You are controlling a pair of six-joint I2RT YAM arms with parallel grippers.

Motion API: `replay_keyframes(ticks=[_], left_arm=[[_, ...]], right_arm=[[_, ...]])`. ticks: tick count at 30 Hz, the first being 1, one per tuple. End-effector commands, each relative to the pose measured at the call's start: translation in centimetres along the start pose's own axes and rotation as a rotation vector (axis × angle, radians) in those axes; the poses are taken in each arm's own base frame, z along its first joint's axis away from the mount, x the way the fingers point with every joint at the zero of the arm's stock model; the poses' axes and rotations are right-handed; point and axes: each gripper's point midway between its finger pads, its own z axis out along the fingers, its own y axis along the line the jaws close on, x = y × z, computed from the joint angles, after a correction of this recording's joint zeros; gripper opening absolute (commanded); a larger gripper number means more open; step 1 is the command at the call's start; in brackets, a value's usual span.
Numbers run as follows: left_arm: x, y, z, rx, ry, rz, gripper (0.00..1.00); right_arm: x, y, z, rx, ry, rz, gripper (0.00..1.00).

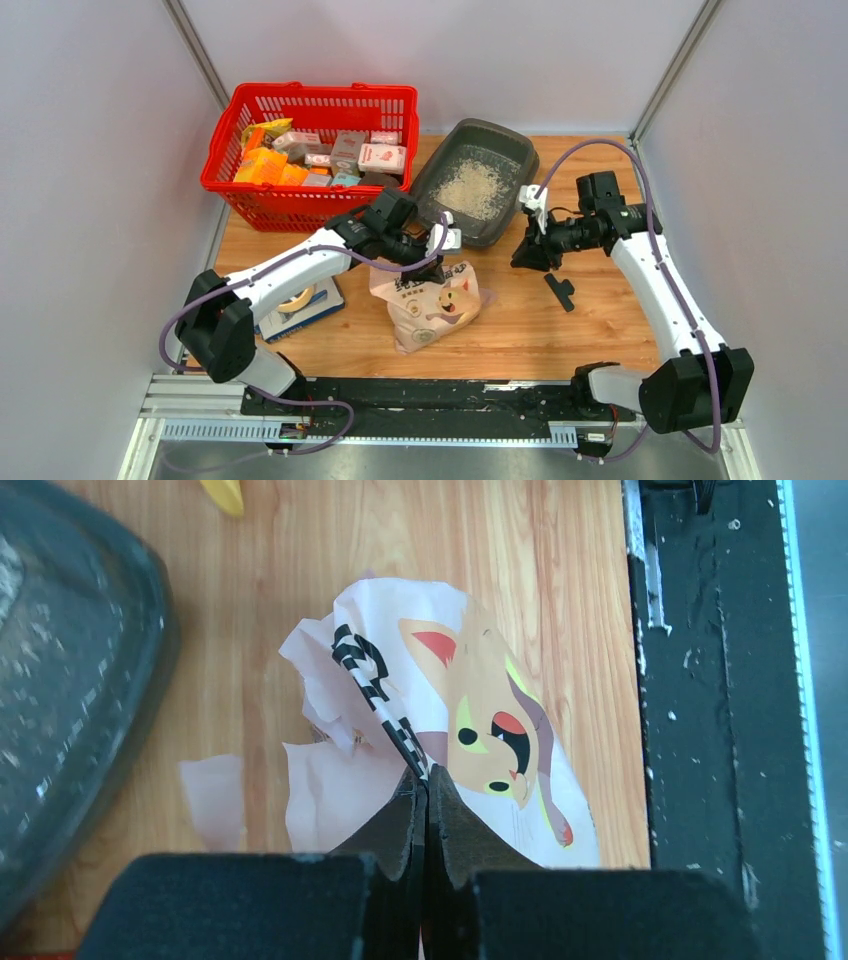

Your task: Fill the litter box with clean litter

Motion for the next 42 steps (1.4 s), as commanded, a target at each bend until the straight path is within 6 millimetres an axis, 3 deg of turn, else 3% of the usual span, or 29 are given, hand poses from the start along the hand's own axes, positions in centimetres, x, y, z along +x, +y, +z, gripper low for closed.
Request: replay_keyframes(ticks=[1,6,9,15,21,27,31,34,35,38,42], left_arm=[[0.3,-1.4,-1.5,0.065,0.051,-0.078,0.00],[0.6,-1.8,-1.8,0.084,0.073,-0.062,0.00],[1.0,-1.8,-1.7,0.083,0.079,-0.066,0.00],[0.4,-1.4,-1.9,0.045,0.051,-0.056,0.00],[0.1,-1.6,-2.0,0.046,0.036,-0.046,0.00],[-0.2,-1.4,-2.5,0.017,0.026,-0.029,0.00],[-0.5,-0.6,-2.7,-0.020,0.010,-0.044,0.00],[-0.7,0.2,-3.1,-0.050,-0.011,-0.089,0.00],[-0.7,0.4,-3.3,-0.057,-0.015,-0.101,0.00],[-0.4,1.0,-3.5,-0.082,-0.011,-0.104,0.00],[-0.5,2.8,-3.8,-0.136,-0.028,-0.132,0.00]], right_arm=[[-0.3,1.4,-1.0,-0.023,-0.004,-0.047,0.27],[-2.7,1.2,-0.5,0.040,-0.077,-0.082,0.53],[-3.6,1.1,0.7,0.063,-0.099,-0.150,0.61],[-5.5,1.9,4.1,-0.030,-0.125,-0.239,0.66],[-7.0,1.3,7.6,-0.112,-0.173,-0.258,0.67],[-6.1,1.0,10.1,-0.223,-0.171,-0.210,0.66],[-4.5,1.9,10.5,-0.283,-0.144,-0.156,0.55],[-3.4,1.9,10.7,-0.279,-0.120,-0.141,0.40],[-3.2,1.8,10.6,-0.270,-0.118,-0.143,0.29],[-2.9,1.3,10.3,-0.229,-0.105,-0.128,0.11],[-2.0,1.1,9.3,-0.167,-0.087,-0.128,0.01]])
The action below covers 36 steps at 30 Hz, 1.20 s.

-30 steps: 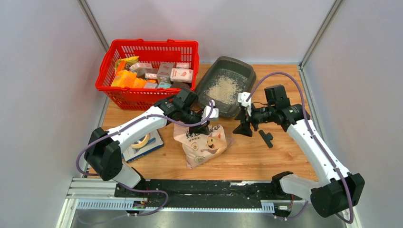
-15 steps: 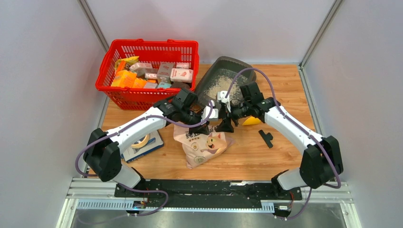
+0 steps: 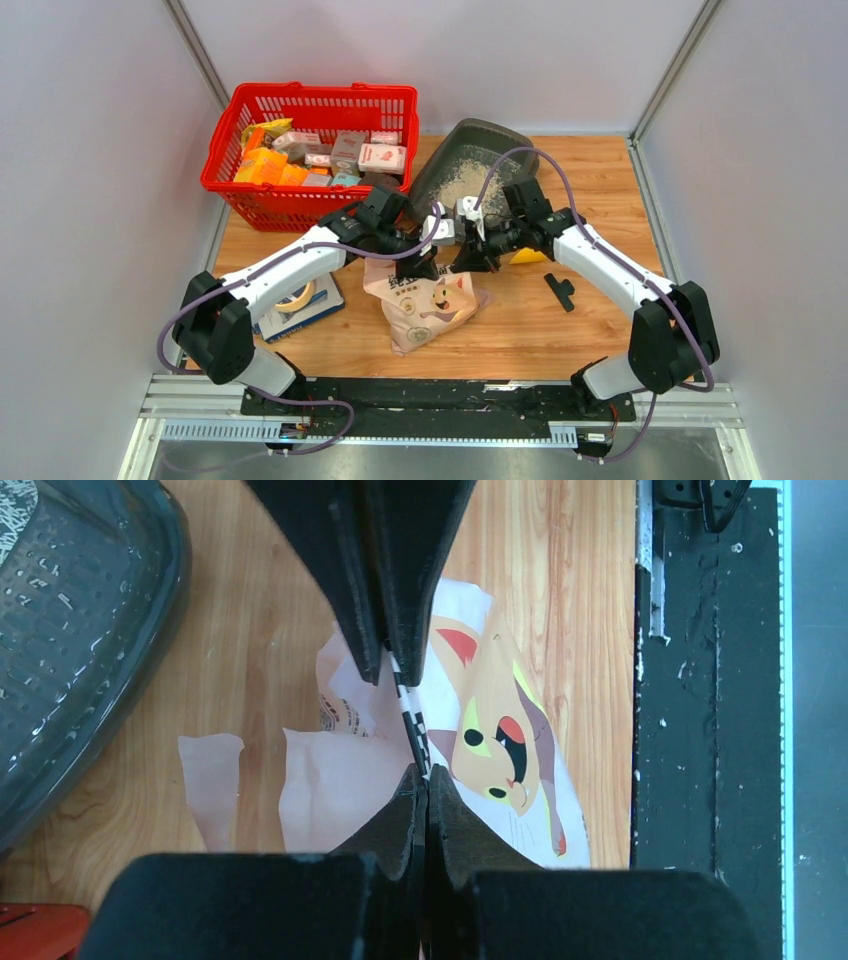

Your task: Fill the litter box with clean litter

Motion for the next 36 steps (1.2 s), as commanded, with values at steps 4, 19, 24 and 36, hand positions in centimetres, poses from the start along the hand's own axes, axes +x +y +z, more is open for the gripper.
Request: replay_keyframes(ticks=[4,19,24,36], left_arm=[[-3.4,2.7,-1.9,-0.103,-0.100,0.015,0.19],[-4.7,-1.0,2.7,0.132,-0.140,0.012,0.44],[-5.2,-0.9,4.1,0.151,-0.145,-0.029,0.27],[-3.9,-1.8,4.0,0.171,-0.116,-0.081,0.05]], right_arm=[[0.4,0.4,-2.3,0.140,0.006,0.014,0.00],[-0.9,0.6,-3.2,0.220,-0.046,0.179,0.00],[-0.5,1.2,-3.9,0.238,-0.043,0.205,0.00],[0.5,2.9,-5.9,0.100,-0.011,-0.016,0.63]])
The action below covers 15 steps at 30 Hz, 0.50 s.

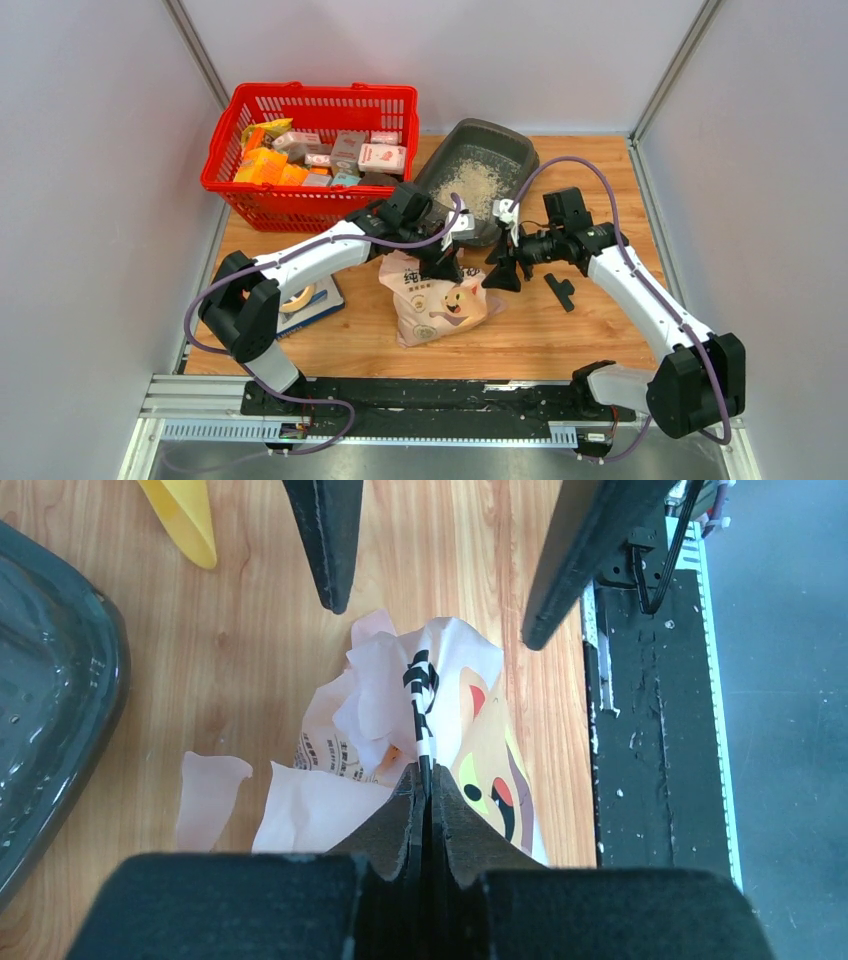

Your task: Fill the litter box with clean litter

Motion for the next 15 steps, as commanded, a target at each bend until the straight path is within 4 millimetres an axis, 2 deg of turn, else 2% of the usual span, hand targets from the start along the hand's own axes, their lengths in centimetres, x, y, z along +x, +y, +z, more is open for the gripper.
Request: replay_keyframes(ticks=[1,9,13,15], left_arm=[[-1.2,-1.1,-0.2,0.037,-0.034,-0.007,0.05],[-1.6,-1.0,-0.3,0.030,-0.040,-0.025,0.08],[-1.7,-1.1,-0.5,0.027,-0.044,-0.027,0.13],[-1.8,-1.2,-0.5,0.027,-0.045,-0.024,0.15]], right_arm=[[-1.4,1.3,-0.4,-0.088,-0.036,-0.173,0.64],[-1.8,-0.6,1.7,-0.066,-0.080,-0.151,0.66],[-1.8,-1.0,2.7,-0.079,-0.088,-0.081,0.53],[-1.3,-0.9,3.0,-0.084,-0.085,-0.079,0.52]])
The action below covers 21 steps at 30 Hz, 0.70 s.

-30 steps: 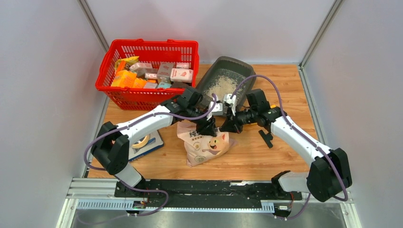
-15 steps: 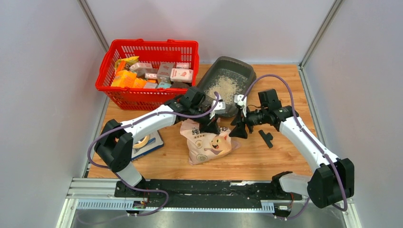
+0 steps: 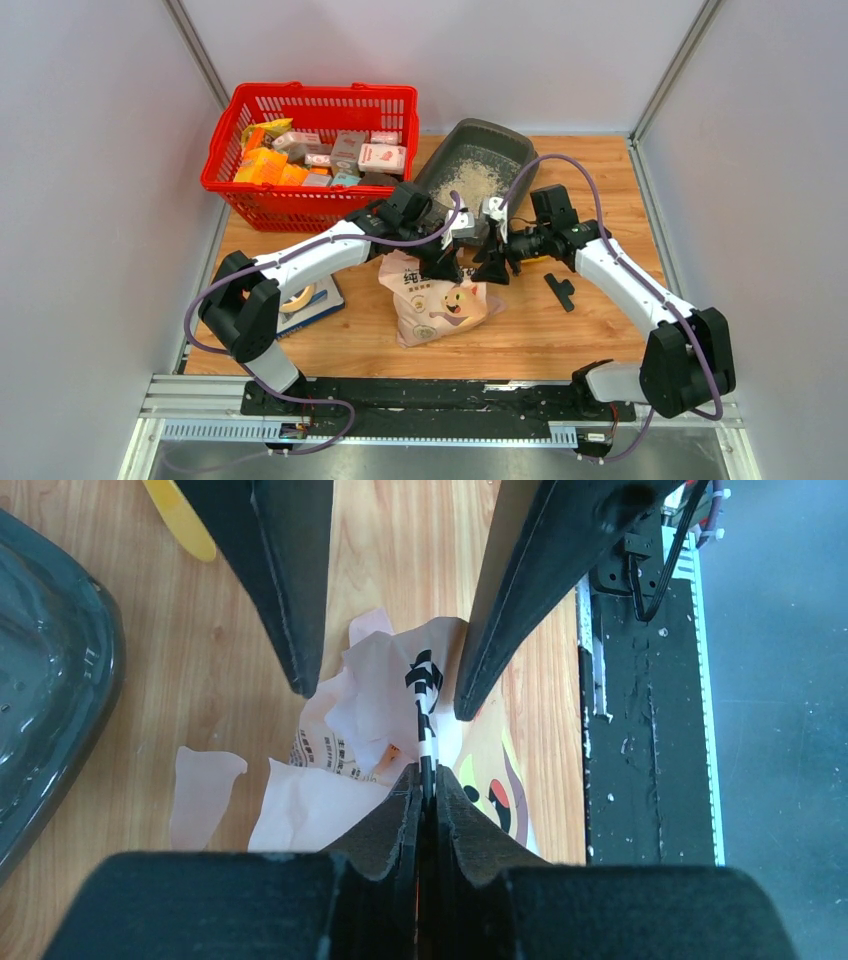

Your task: Fill the litter box with clean litter

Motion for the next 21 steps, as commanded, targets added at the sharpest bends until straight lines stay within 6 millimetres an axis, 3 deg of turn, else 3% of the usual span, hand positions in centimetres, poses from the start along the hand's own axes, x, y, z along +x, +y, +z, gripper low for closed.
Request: replay_keyframes(ticks=[1,3,6,7,9,11,12,13,15,17,19,21], left_arm=[[-1.9,-1.2,-0.7,0.030,-0.048,0.017,0.15],[-1.8,-1.2,-0.6,0.034,-0.048,0.016,0.15],[-1.8,-1.2,-0.6,0.037,-0.048,0.015,0.12],[-1.8,-1.2,-0.5,0.039,-0.046,0.013,0.11],[-1.9,-1.3,-0.6,0.041,-0.050,0.013,0.08],[-2.0,-1.2,-0.6,0.037,-0.052,0.015,0.04],[-2.0,-1.2,-0.5,0.036,-0.051,0.014,0.04],[-2.0,-1.1,-0.6,0.031,-0.052,0.013,0.04],[-2.1,-0.9,-0.7,0.015,-0.051,0.013,0.02],[-2.0,-0.8,-0.7,0.007,-0.050,0.014,0.01],[-2.0,-0.7,-0.6,0.004,-0.051,0.007,0.00],[-2.2,-0.6,-0.6,0.003,-0.054,0.005,0.00]], right_arm=[[-0.8,-0.1,0.9,-0.019,-0.047,-0.009,0.54],[-0.5,0.2,1.0,-0.028,-0.037,-0.009,0.54],[0.0,0.6,1.1,-0.044,-0.024,-0.009,0.25],[0.1,0.7,1.1,-0.042,-0.020,-0.013,0.08],[0.5,0.6,0.9,-0.033,-0.008,-0.022,0.01],[0.9,1.0,0.6,-0.031,0.016,-0.005,0.13],[0.7,0.9,0.2,-0.026,0.026,-0.024,0.25],[-0.2,0.3,-0.9,0.010,0.024,-0.028,0.47],[-0.7,-0.1,-3.2,0.098,0.045,-0.005,0.54],[0.2,-1.6,-6.7,0.220,0.086,0.062,0.57],[2.2,-3.1,-10.1,0.333,0.136,0.120,0.57],[5.4,-3.3,-12.4,0.400,0.208,0.253,0.56]])
